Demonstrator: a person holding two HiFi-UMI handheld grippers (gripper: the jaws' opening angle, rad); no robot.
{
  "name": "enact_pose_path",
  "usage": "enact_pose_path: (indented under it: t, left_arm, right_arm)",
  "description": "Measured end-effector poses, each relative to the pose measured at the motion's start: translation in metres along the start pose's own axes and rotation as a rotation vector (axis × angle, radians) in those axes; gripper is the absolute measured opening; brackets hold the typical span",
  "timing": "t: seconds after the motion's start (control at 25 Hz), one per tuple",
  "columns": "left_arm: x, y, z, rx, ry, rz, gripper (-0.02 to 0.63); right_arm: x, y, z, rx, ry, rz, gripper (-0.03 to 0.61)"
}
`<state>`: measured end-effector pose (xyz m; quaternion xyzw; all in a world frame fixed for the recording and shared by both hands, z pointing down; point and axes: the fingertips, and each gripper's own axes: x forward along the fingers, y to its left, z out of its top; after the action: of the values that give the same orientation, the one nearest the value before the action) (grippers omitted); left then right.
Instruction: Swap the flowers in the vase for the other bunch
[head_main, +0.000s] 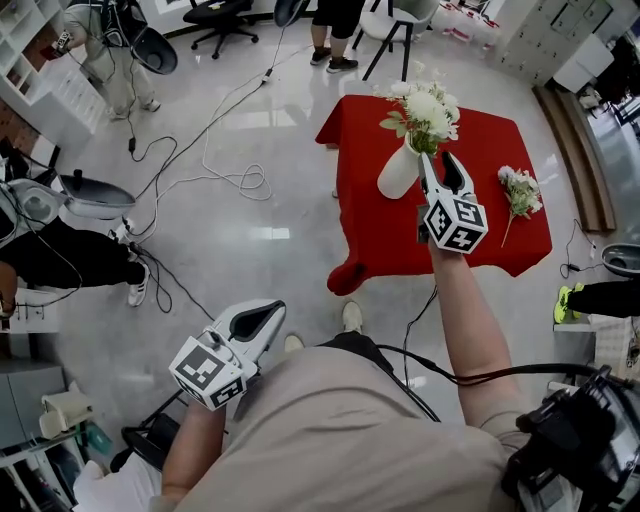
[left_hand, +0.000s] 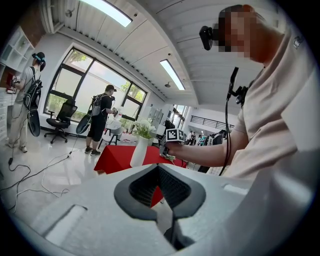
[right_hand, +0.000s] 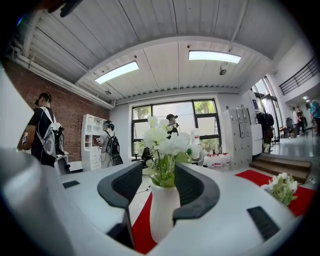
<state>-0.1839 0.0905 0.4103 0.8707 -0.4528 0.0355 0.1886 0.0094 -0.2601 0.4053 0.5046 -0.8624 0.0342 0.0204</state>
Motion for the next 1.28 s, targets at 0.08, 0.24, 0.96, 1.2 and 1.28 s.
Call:
enact_pose_path:
  t: [0.08,0.24,0.96,1.2,1.28]
  left_arm:
    - [-0.002,-0.003,-0.003,-0.002,0.007,-0.017,0.006]
    - [-0.004,-0.009,-0.011,0.000,0.026,-0.060,0.006]
    - [0.008,-0.042,-0.039,0.066,0.145,-0.176,0.006]
    - [0.003,-0.055,-0.040,0.068,0.160,-0.203,0.006]
    - [0.001,-0.059,-0.038,0.076,0.160,-0.203,0.006]
  right_arm:
    - [-0.011,0.004,-0.004,0.000,0.009,-0.003,0.199]
    - [-0.043,0.014,-0.018,0.007,0.047,-0.005,0.196]
    - [-0.228,0.123,-0.092,0.071,0.297,0.141,0.015]
    - [-0.262,0.155,-0.102,0.050,0.337,0.191,0.014]
    - [-0.268,0.165,-0.100,0.039,0.345,0.214,0.012]
